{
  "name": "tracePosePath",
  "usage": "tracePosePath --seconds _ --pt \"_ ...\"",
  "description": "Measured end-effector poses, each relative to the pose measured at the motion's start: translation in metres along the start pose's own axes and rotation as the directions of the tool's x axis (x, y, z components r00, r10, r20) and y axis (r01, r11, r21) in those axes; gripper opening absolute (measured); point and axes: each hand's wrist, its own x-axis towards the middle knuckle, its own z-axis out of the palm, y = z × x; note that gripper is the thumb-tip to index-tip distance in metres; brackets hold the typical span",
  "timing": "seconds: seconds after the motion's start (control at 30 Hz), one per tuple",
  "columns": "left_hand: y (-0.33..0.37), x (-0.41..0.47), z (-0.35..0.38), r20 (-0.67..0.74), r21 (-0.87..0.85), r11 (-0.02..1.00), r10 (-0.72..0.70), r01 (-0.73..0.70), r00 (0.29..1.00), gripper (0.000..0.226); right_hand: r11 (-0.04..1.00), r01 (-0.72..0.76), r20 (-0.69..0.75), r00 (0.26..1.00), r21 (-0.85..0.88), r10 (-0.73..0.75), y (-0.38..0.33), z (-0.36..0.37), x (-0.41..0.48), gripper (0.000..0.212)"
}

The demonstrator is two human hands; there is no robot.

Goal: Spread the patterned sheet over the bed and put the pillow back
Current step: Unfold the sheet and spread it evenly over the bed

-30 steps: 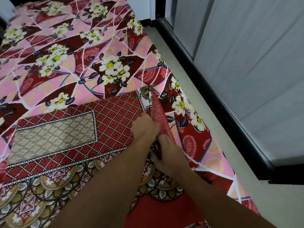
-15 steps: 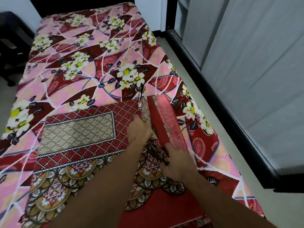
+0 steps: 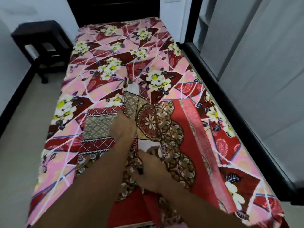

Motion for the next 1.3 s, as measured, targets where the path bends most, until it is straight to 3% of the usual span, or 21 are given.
tracePosePath --seconds 0.07,0.2,0.3,0.43,0.57,0.67,0.73,0.87,1.0,1.1,1.2,1.3 --pt "-0.027 0.012 -0.026 -0.04 0.086 0.996 -0.019 0.023 0.999 0.029 0.996 0.05 0.029 0.998 0.078 -0.052 -0.026 0.027 0.01 0.037" --pt "-0.077 0.032 -0.073 -0.154 0.031 0.987 -0.153 0.159 0.976 0.033 0.982 0.1 0.094 0.989 0.158 -0.115 -0.07 0.07 0.021 0.036" --pt "-0.112 0.041 -0.096 -0.201 0.055 0.966 -0.238 0.254 0.95 0.036 0.99 0.071 0.136 0.987 0.123 -0.088 -0.085 0.086 0.028 0.038" --pt "-0.158 0.048 -0.108 -0.217 0.031 0.939 -0.327 0.342 0.92 0.034 0.999 0.022 0.205 0.978 0.041 -0.029 -0.075 0.094 0.038 0.023" --pt "-0.204 0.05 -0.11 -0.252 0.006 0.945 -0.314 0.326 0.915 0.032 0.994 -0.014 0.083 0.996 -0.108 0.023 -0.055 0.086 0.045 0.031" --pt "-0.228 0.05 -0.105 -0.272 -0.047 0.954 -0.297 0.295 0.916 0.028 0.955 -0.007 -0.172 0.984 -0.298 -0.047 -0.049 0.091 0.048 0.023" --pt "-0.24 0.047 -0.098 -0.226 -0.116 0.942 -0.332 0.313 0.916 0.03 0.928 -0.078 -0.265 0.964 -0.365 -0.023 -0.043 0.097 0.054 0.029" --pt "-0.252 0.028 -0.076 0.033 -0.327 0.833 -0.463 0.447 0.886 0.069 0.924 -0.045 0.016 0.998 -0.379 0.056 -0.043 0.115 0.062 0.04" --pt "-0.268 0.003 -0.061 0.101 -0.504 0.688 -0.553 0.522 0.827 0.087 0.881 0.05 -0.019 0.998 -0.471 -0.066 -0.062 0.135 0.079 0.034" --pt "-0.295 -0.021 -0.053 0.169 -0.54 0.669 -0.509 0.512 0.844 0.075 0.859 0.126 -0.029 0.986 -0.496 -0.161 -0.081 0.158 0.103 0.04" --pt "-0.312 -0.036 -0.049 0.129 -0.379 0.866 -0.301 0.327 0.945 0.066 0.859 0.127 0.042 0.992 -0.496 -0.123 -0.106 0.185 0.124 0.052" --pt "-0.318 -0.036 -0.045 0.125 -0.417 0.879 -0.198 0.233 0.972 0.047 0.793 0.084 0.082 0.996 -0.603 -0.043 -0.132 0.206 0.143 0.071"
